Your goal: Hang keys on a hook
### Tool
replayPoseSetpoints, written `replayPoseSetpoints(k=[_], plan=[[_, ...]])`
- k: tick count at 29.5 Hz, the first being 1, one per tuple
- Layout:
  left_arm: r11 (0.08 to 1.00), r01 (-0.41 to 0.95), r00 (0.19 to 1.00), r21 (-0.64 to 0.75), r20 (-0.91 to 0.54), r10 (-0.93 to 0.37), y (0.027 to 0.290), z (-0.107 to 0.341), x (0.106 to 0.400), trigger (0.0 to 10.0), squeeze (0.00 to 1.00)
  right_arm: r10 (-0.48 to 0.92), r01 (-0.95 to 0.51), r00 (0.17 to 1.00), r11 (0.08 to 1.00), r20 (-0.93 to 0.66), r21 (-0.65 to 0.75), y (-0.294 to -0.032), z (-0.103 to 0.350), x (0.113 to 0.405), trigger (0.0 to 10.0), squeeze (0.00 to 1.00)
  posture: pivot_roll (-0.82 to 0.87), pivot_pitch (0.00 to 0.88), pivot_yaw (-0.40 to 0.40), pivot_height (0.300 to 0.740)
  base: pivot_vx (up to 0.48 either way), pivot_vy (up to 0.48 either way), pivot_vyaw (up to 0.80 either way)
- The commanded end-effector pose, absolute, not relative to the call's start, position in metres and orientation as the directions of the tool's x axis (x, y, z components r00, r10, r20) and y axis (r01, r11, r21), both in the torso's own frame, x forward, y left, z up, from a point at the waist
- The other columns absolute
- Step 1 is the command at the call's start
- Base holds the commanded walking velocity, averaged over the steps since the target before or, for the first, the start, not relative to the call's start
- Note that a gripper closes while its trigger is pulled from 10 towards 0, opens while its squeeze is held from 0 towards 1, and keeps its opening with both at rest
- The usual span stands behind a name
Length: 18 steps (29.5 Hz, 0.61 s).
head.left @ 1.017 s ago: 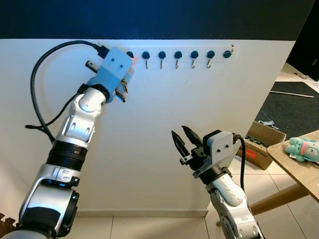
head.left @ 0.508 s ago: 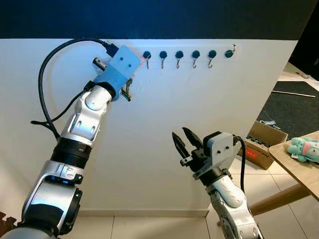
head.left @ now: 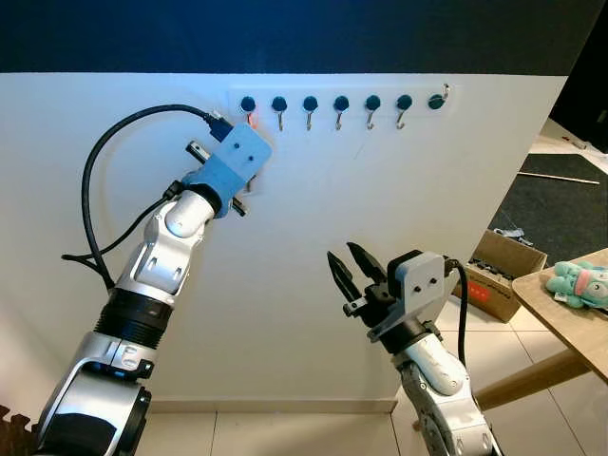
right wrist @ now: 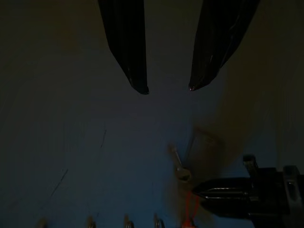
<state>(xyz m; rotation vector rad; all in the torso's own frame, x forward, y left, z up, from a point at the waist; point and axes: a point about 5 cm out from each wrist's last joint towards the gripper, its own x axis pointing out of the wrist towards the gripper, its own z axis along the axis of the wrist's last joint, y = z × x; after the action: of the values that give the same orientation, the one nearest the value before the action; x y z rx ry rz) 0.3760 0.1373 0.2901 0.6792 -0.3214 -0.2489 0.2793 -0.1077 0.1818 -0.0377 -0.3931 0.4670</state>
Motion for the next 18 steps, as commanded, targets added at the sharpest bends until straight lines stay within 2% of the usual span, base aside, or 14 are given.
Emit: replayPoseSetpoints(k=[1,2,6,8,11,15,18], plan=[[0.788,0.116,0.922,0.604,0.229,-0.312,0.14,0.288,0.372,10.0,0.65,0.454,-0.442,0.823,0.889,0.342,-0.118,-0.107,0.178,0.28,10.0,0.0,0.05,0.102,0.004,0.74,0.0,0.0,0.0],[0.815,0.114,0.918,0.568,0.253,-0.305,0.141,0.289,0.37,10.0,0.0,0.454,-0.441,0.824,0.89,0.34,-0.119,-0.107,0.178,0.279,10.0,0.0,0.05,0.103,0.006,0.74,0.0,0.0,0.0],[0.849,0.105,0.91,0.518,0.295,-0.292,0.143,0.29,0.365,10.0,0.0,0.452,-0.44,0.825,0.89,0.339,-0.119,-0.107,0.178,0.279,10.0,0.0,0.05,0.103,0.007,0.74,0.0,0.0,0.0],[0.887,0.077,0.884,0.455,0.381,-0.272,0.145,0.293,0.355,10.0,0.0,0.45,-0.437,0.828,0.892,0.336,-0.118,-0.108,0.177,0.278,10.0,0.0,0.04,0.107,0.012,0.74,0.0,0.0,0.0],[0.917,0.074,0.87,0.393,0.423,-0.252,0.15,0.287,0.34,10.0,0.0,0.446,-0.433,0.831,0.894,0.333,-0.116,-0.109,0.176,0.277,10.0,0.0,0.04,0.114,0.014,0.74,0.0,0.0,0.0],[0.924,0.09,0.877,0.372,0.411,-0.251,0.152,0.277,0.33,10.0,0.0,0.443,-0.43,0.833,0.895,0.331,-0.115,-0.11,0.175,0.276,10.0,0.0,0.04,0.12,0.014,0.74,0.0,0.0,0.0],[0.905,0.161,0.912,0.393,0.291,-0.288,0.144,0.236,0.308,10.0,0.0,0.428,-0.414,0.851,0.903,0.304,-0.112,-0.116,0.167,0.275,10.0,0.0,0.06,0.129,0.011,0.74,0.0,0.0,0.0]])
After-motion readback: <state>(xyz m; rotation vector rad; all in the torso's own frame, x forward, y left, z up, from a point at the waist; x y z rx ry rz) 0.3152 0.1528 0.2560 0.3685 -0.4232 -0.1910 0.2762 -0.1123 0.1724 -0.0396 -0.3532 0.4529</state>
